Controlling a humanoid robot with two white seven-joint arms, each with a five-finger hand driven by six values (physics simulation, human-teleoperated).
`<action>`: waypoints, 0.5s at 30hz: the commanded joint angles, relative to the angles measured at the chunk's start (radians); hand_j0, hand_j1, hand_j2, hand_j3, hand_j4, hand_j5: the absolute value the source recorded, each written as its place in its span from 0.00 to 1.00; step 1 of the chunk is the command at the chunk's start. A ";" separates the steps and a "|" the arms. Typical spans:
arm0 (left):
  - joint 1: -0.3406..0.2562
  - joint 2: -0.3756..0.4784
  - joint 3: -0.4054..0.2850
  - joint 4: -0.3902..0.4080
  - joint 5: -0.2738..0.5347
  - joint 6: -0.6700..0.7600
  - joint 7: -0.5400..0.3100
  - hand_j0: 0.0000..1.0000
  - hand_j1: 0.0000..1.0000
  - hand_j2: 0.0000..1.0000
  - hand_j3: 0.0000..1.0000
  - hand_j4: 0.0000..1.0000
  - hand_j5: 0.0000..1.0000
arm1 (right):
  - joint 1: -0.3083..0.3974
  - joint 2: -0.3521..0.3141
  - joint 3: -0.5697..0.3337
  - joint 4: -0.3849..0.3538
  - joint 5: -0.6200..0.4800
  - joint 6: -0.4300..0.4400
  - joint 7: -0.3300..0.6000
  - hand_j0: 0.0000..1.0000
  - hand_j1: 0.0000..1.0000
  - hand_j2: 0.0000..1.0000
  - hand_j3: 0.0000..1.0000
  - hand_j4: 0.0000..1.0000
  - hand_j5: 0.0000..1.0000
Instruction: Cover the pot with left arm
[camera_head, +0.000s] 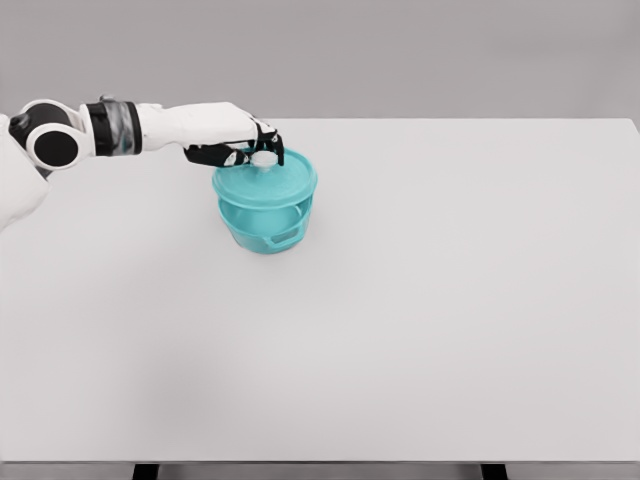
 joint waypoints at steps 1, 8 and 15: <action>0.003 -0.002 0.002 0.001 0.012 0.004 -0.002 0.31 0.31 0.31 0.31 0.31 0.31 | 0.000 0.000 0.000 0.000 0.000 0.000 0.000 1.00 1.00 1.00 1.00 1.00 1.00; 0.011 0.003 0.013 0.000 0.013 0.004 0.000 0.35 0.35 0.35 0.35 0.35 0.35 | 0.000 0.000 0.000 0.000 0.000 0.000 0.000 1.00 1.00 1.00 1.00 1.00 1.00; 0.014 0.004 0.016 -0.005 0.015 0.004 0.002 0.70 0.70 0.70 0.70 0.70 0.70 | 0.000 0.000 0.000 0.000 0.000 0.000 0.000 1.00 1.00 1.00 1.00 1.00 1.00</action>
